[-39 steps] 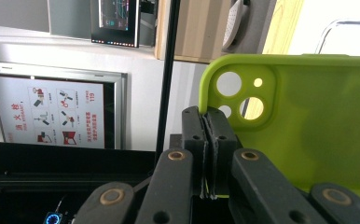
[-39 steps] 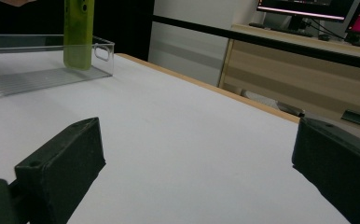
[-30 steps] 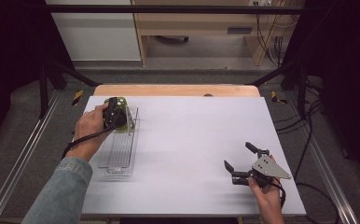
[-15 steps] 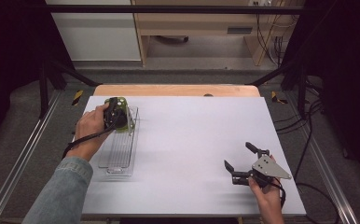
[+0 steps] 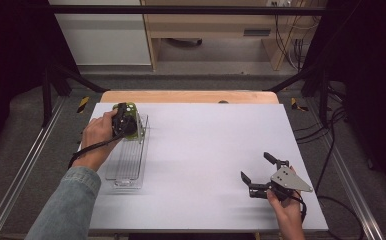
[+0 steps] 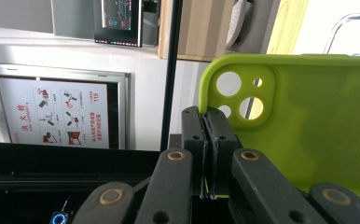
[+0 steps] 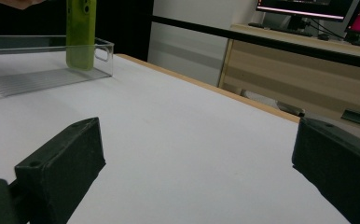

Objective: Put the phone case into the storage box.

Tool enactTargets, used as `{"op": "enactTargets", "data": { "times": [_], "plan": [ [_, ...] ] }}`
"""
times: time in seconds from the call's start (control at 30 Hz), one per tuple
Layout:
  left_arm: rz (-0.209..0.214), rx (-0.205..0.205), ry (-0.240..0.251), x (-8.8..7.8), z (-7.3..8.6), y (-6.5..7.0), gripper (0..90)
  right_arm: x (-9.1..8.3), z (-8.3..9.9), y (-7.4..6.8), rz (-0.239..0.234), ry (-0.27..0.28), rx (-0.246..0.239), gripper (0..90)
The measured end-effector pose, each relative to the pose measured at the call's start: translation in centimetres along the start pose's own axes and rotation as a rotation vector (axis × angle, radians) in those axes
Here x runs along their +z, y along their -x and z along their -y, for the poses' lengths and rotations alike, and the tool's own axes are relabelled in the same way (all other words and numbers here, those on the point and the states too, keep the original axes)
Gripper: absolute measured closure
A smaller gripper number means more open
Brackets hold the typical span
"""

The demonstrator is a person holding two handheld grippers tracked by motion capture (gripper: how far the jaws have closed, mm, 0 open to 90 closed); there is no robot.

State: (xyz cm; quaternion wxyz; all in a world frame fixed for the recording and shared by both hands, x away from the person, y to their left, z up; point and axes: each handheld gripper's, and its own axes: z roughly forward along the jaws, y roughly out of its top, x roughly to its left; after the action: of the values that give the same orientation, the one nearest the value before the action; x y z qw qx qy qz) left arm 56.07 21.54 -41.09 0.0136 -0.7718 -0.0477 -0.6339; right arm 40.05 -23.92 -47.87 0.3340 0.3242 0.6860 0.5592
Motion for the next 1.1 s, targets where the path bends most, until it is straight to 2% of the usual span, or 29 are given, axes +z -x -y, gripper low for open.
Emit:
{"op": "enactTargets", "data": {
  "times": [0.3,0.43,1.1],
  "plan": [
    [0.0,-0.01,-0.006,0.26,0.0,-0.03,87.7,0.04,0.01,-0.01,-0.001,-0.001,0.0,2.4],
    [0.002,0.009,-0.007,0.28,-0.32,0.12,87.6,0.05,0.02,-0.02,-0.001,-0.001,0.0,2.4],
    [0.002,0.029,0.01,0.49,-0.89,0.56,87.6,0.11,0.04,-0.1,-0.002,-0.006,0.004,2.4]
  ]
}}
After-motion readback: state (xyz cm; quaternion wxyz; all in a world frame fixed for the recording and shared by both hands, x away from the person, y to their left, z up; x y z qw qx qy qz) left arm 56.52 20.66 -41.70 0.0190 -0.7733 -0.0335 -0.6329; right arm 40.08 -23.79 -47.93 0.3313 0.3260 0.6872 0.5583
